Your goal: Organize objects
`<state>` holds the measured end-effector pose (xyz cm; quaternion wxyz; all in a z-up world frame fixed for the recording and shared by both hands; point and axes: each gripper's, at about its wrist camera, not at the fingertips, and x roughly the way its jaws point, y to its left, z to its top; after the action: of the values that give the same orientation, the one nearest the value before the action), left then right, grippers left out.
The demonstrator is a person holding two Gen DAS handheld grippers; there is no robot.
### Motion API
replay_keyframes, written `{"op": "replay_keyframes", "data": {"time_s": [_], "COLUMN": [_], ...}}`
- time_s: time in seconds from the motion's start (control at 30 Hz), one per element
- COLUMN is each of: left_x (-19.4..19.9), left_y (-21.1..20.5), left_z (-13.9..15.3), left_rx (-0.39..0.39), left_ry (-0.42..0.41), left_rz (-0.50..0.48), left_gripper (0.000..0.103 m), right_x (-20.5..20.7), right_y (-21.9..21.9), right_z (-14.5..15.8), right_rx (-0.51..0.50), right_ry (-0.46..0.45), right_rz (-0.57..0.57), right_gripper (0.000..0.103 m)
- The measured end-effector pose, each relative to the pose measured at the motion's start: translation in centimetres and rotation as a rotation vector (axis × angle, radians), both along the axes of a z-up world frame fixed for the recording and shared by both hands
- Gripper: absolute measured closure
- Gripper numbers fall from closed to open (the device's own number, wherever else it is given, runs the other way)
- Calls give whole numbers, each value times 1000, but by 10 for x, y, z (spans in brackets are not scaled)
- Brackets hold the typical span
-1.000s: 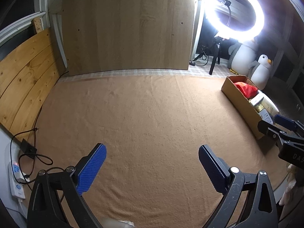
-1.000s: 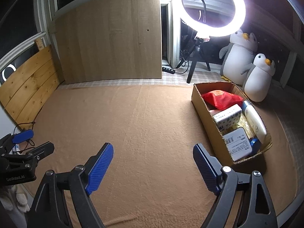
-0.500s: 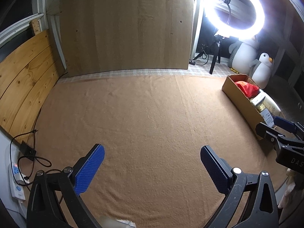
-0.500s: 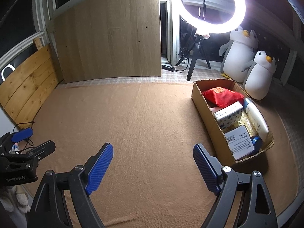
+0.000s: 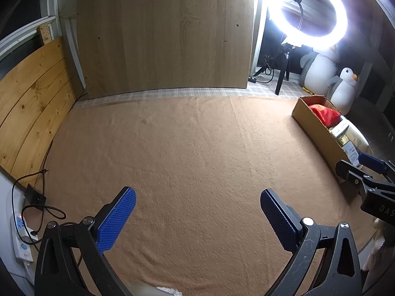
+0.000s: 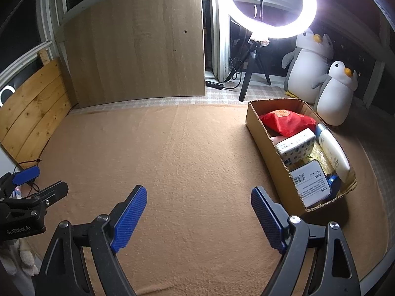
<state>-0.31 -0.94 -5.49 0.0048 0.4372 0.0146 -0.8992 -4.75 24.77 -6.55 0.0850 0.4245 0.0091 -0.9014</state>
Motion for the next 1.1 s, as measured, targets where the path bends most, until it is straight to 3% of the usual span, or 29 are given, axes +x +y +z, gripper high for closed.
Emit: {"op": "replay_keyframes", "data": {"time_s": [1.1], "left_x": [-6], "left_y": [-4], "left_z": [-12], "left_rx": [-7], "left_ry": [-30], "left_rz": [-9], "left_gripper": [1], "right_x": [-9], "right_y": [-3], "right_z": [-12], "right_rx": [-7], "right_ry": [-45], "right_rz": [3], "right_gripper": [19]}}
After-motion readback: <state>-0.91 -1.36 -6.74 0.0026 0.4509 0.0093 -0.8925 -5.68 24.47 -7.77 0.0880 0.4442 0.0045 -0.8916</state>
